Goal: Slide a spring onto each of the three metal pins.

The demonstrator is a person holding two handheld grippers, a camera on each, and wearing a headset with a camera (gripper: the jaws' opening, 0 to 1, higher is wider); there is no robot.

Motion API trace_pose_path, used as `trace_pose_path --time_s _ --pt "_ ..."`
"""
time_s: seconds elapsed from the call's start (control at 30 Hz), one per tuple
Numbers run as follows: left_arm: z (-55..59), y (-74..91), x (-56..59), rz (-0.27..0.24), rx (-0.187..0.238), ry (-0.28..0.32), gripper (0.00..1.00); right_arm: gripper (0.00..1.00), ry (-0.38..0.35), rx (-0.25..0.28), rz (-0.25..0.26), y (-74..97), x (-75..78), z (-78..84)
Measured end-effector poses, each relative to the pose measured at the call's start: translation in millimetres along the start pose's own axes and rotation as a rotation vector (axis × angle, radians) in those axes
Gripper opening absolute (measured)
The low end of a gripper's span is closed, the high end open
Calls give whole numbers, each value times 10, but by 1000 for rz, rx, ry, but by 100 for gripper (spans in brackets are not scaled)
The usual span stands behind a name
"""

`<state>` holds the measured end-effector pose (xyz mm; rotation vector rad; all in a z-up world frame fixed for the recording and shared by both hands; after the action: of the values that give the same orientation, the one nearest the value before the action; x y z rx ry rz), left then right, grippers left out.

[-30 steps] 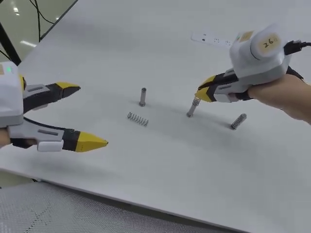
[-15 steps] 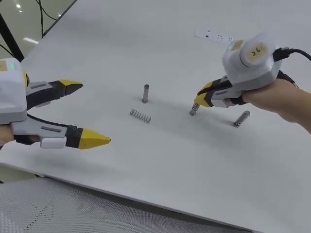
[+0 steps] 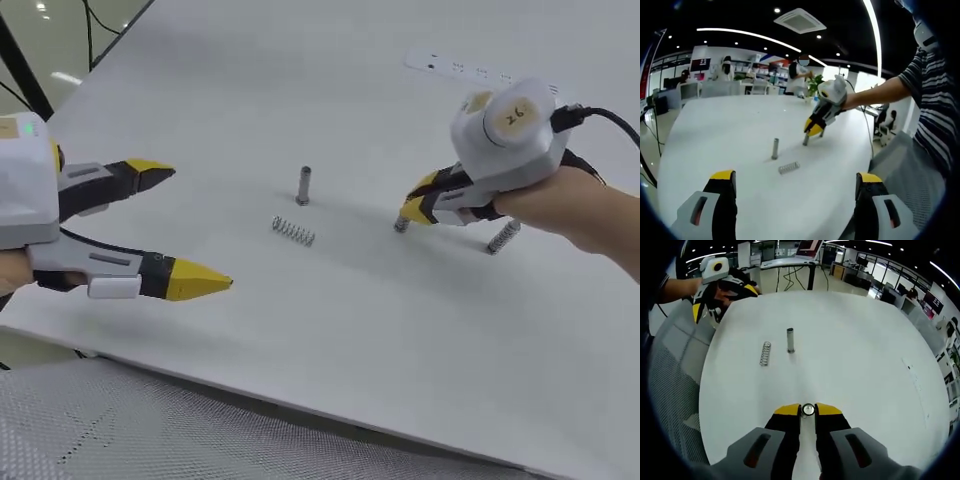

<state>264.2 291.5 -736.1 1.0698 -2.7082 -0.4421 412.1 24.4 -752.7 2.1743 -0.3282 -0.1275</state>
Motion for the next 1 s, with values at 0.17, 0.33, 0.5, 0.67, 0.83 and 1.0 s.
trace_pose_path --time_s 0.17,0.33,0.5,0.67,0.83,1.0 --pt "-27 -13 2 2 1 -3 96 13 -19 -3 -20 10 -10 -5" --pt "-35 -24 14 10 -7 -6 96 17 -32 34 9 80 1 -49" --pt "-53 -25 15 10 -4 -8 96 18 -73 91 23 206 14 -84" --pt "-88 -12 6 4 5 -12 96 17 -120 144 29 356 33 -83" --pt "-117 5 2 -5 13 -10 96 17 -167 214 46 556 31 -81" --pt "-134 22 17 -6 12 -12 96 17 -202 267 48 702 -19 -56"
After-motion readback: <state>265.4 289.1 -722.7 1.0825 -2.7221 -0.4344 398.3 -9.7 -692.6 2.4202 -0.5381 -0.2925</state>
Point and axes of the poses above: the centre of the closed fingertips' face, and the gripper's own axes: y roughly backward along the fingers, x roughly to its right, z roughly out of its underside, the point moved 8 cm from there along y, roughly backward along the fingers, and after that the axes turned 7 degrees about -y, right-handed, at the moved point
